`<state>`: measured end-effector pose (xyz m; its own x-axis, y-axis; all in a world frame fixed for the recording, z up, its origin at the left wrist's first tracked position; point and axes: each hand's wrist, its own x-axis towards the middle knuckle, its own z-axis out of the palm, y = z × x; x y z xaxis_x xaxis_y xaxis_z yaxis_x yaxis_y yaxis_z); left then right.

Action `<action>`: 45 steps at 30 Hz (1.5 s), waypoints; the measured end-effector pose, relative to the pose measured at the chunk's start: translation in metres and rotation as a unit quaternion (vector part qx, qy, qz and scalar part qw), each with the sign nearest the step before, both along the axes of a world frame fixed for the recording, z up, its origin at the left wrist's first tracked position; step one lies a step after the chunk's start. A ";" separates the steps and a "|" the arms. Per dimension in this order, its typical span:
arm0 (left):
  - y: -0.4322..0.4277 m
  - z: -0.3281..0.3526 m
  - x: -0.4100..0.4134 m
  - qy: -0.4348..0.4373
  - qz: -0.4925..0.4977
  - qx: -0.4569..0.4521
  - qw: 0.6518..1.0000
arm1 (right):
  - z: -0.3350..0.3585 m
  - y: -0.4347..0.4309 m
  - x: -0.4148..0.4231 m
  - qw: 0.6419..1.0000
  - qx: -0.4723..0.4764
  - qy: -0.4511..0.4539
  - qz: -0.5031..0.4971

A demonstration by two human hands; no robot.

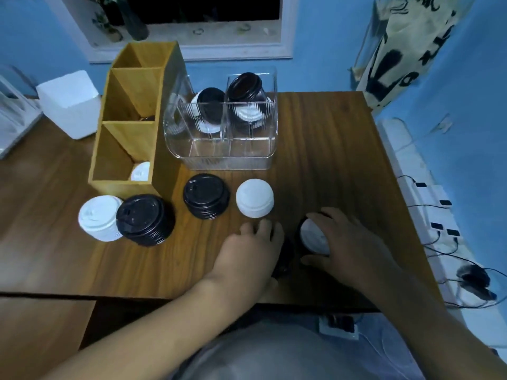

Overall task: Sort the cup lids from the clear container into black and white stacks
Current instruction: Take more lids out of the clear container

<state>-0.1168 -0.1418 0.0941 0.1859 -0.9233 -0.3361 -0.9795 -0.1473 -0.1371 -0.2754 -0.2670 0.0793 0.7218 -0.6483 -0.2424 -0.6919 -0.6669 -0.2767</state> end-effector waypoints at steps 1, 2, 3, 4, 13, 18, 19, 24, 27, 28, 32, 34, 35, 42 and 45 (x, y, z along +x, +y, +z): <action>0.004 -0.002 0.000 -0.003 0.013 -0.006 1.000 | -0.002 0.000 -0.004 1.000 0.000 -0.017 0.007; 0.010 -0.001 -0.002 -0.006 0.004 -0.034 0.999 | -0.002 0.001 -0.007 0.999 -0.005 -0.033 0.012; 0.015 -0.001 0.001 0.002 0.005 -0.052 0.999 | -0.003 0.001 -0.011 0.999 -0.016 -0.047 0.018; 0.021 0.000 0.005 0.013 0.007 -0.077 0.997 | -0.004 0.000 -0.014 0.998 -0.030 -0.056 0.024; 0.063 -0.017 0.077 0.266 0.065 -0.169 0.947 | -0.008 -0.004 -0.014 0.993 -0.042 -0.106 0.012; 0.054 -0.025 0.094 0.279 0.045 -0.153 0.947 | 0.018 -0.008 -0.010 0.986 0.020 -0.160 -0.043; 0.055 -0.025 0.096 0.264 0.042 -0.164 0.950 | 0.023 -0.011 -0.007 0.985 0.024 -0.166 -0.047; 0.065 -0.022 0.103 0.201 0.054 -0.189 0.960 | 0.028 -0.029 0.025 0.984 0.020 -0.162 -0.066; 0.075 -0.021 0.111 0.202 0.074 -0.206 0.955 | 0.017 -0.038 0.046 0.988 0.008 -0.140 -0.071; 0.077 -0.022 0.114 0.197 0.076 -0.207 0.955 | 0.013 -0.040 0.051 0.989 0.002 -0.132 -0.073; 0.086 -0.033 0.121 0.148 0.067 -0.183 0.970 | 0.003 -0.048 0.062 0.991 -0.010 -0.100 -0.092; 0.088 -0.034 0.123 0.148 0.066 -0.179 0.970 | -0.002 -0.049 0.063 0.993 -0.003 -0.070 -0.093; 0.088 -0.034 0.124 0.155 0.068 -0.177 0.970 | -0.003 -0.050 0.063 0.994 0.001 -0.060 -0.091; 0.059 0.013 0.133 0.212 0.040 -0.213 0.953 | 0.030 -0.046 0.087 0.986 -0.086 -0.136 -0.051; 0.025 0.049 0.148 0.223 0.036 -0.242 0.944 | 0.058 -0.046 0.114 0.970 -0.135 -0.202 -0.002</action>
<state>0.0317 -0.1167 0.1434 0.1930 -0.9792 0.0621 -0.9094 -0.1548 0.3860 -0.1616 -0.3134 0.1373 0.7200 -0.6512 0.2398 -0.5654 -0.7509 -0.3412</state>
